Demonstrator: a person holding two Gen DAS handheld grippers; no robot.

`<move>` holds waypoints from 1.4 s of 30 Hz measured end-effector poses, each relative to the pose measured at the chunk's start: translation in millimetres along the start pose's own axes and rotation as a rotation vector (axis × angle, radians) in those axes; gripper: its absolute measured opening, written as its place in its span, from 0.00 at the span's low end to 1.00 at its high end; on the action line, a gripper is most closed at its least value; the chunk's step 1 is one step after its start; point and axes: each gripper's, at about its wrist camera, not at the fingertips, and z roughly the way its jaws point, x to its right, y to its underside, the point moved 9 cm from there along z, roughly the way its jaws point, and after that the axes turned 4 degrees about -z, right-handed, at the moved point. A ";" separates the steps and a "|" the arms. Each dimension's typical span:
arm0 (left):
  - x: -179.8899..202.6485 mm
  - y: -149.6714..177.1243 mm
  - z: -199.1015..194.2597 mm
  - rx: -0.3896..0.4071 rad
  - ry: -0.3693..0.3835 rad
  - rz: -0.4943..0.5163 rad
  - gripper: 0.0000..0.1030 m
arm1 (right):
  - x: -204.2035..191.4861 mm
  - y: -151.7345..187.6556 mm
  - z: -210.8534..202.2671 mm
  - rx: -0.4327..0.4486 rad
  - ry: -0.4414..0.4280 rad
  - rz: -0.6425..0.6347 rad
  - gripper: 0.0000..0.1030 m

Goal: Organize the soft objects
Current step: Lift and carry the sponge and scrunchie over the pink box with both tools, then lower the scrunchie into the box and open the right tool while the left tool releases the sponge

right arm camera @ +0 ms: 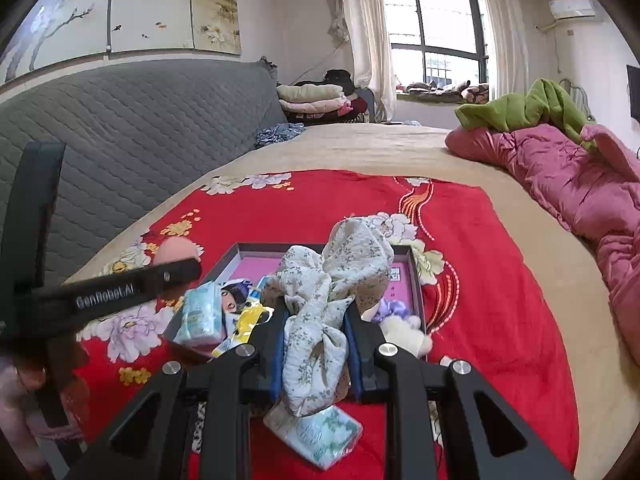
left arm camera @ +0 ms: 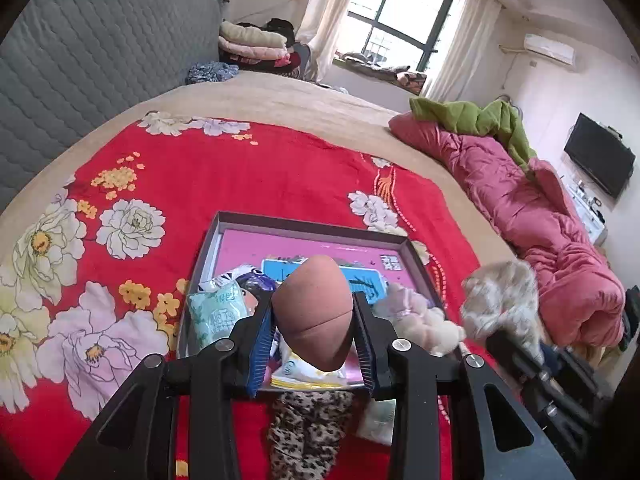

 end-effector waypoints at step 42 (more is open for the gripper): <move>-14.3 36.4 99.3 -0.145 0.052 0.037 0.37 | -14.2 -2.5 74.7 -0.056 -0.008 -0.050 0.25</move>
